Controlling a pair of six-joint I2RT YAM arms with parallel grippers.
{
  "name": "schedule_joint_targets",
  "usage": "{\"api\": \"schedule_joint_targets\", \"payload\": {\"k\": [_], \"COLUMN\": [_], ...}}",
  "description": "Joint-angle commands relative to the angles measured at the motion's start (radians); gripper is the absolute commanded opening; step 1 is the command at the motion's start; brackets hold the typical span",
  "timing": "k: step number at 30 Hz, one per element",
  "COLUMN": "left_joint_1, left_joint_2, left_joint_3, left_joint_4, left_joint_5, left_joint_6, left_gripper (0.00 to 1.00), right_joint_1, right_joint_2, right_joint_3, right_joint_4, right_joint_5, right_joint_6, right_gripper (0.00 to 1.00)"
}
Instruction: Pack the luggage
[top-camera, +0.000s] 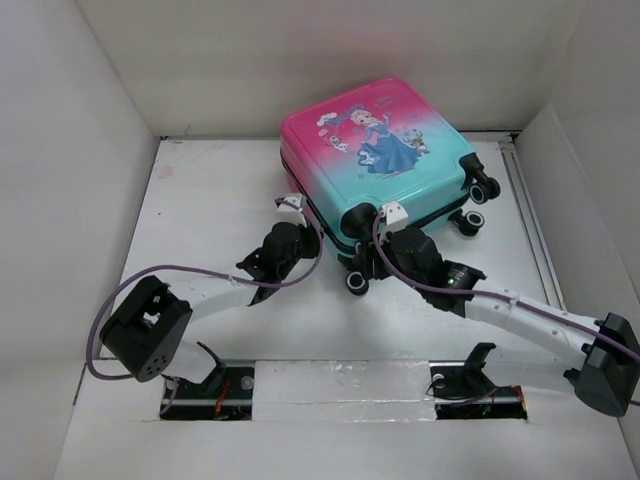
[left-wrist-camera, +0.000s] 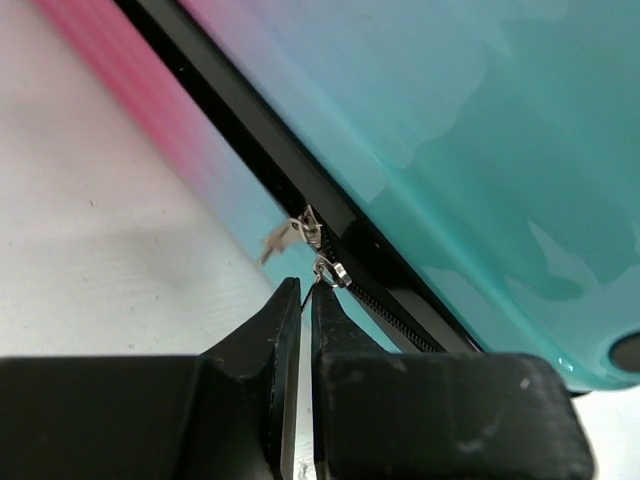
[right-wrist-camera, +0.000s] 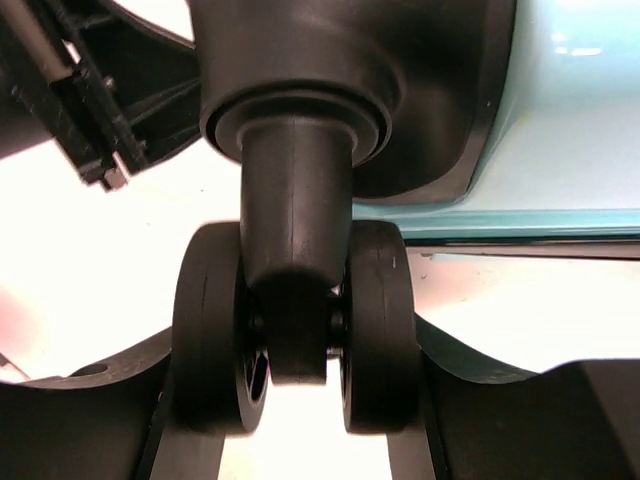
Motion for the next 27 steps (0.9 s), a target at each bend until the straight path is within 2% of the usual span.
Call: {"api": "schedule_joint_targets", "payload": {"k": [1, 2, 3, 5, 6, 7, 8, 10, 11, 12, 18, 25, 26, 27], "left_joint_1": [0.144, 0.153, 0.153, 0.153, 0.153, 0.153, 0.153, 0.144, 0.133, 0.133, 0.124, 0.124, 0.124, 0.124], "left_joint_2": [0.004, -0.005, -0.019, -0.086, -0.115, -0.185, -0.224, -0.305, -0.391, -0.433, -0.742, -0.931, -0.944, -0.954], "left_joint_3": [0.034, 0.034, 0.016, -0.014, -0.025, -0.042, -0.042, -0.068, -0.068, -0.068, -0.103, -0.045, -0.033, -0.006], "left_joint_4": [-0.154, -0.154, -0.154, -0.122, -0.122, -0.142, -0.163, -0.197, -0.22, -0.255, -0.332, -0.462, -0.493, -0.515], "left_joint_5": [-0.285, -0.269, -0.259, -0.249, -0.249, -0.249, -0.259, -0.293, -0.305, -0.305, -0.286, -0.217, -0.216, -0.216], "left_joint_6": [-0.047, -0.082, -0.083, -0.092, -0.112, -0.123, -0.123, -0.162, -0.175, -0.175, -0.23, -0.264, -0.264, -0.264], "left_gripper": [0.0, 0.0, 0.05, 0.29, 0.5, 0.57, 0.62, 0.62, 0.7, 0.99, 0.99, 0.99, 0.99, 0.99], "right_joint_1": [0.056, 0.079, 0.088, 0.108, 0.117, 0.14, 0.154, 0.197, 0.212, 0.228, 0.389, 0.567, 0.576, 0.576], "right_joint_2": [-0.083, -0.056, -0.044, -0.001, 0.012, 0.025, 0.047, 0.061, 0.061, 0.07, 0.13, 0.23, 0.242, 0.242], "right_joint_3": [0.056, 0.065, 0.065, 0.093, 0.093, 0.106, 0.119, 0.128, 0.137, 0.137, 0.205, 0.304, 0.32, 0.32], "right_joint_4": [0.132, 0.132, 0.142, 0.143, 0.152, 0.161, 0.17, 0.193, 0.193, 0.202, 0.228, 0.228, 0.228, 0.228], "right_joint_5": [-0.032, -0.032, -0.032, -0.032, -0.032, -0.041, -0.042, -0.042, -0.032, -0.032, -0.006, 0.08, 0.08, 0.08], "right_joint_6": [-0.015, -0.029, -0.029, -0.029, -0.029, -0.029, -0.029, -0.029, -0.029, -0.029, -0.009, -0.009, 0.002, 0.002], "right_gripper": [0.0, 0.0, 0.0, 0.0, 0.0, 0.0, 0.0, 0.0, 0.0, 0.0, 0.0, 0.0, 0.01, 0.07]}}
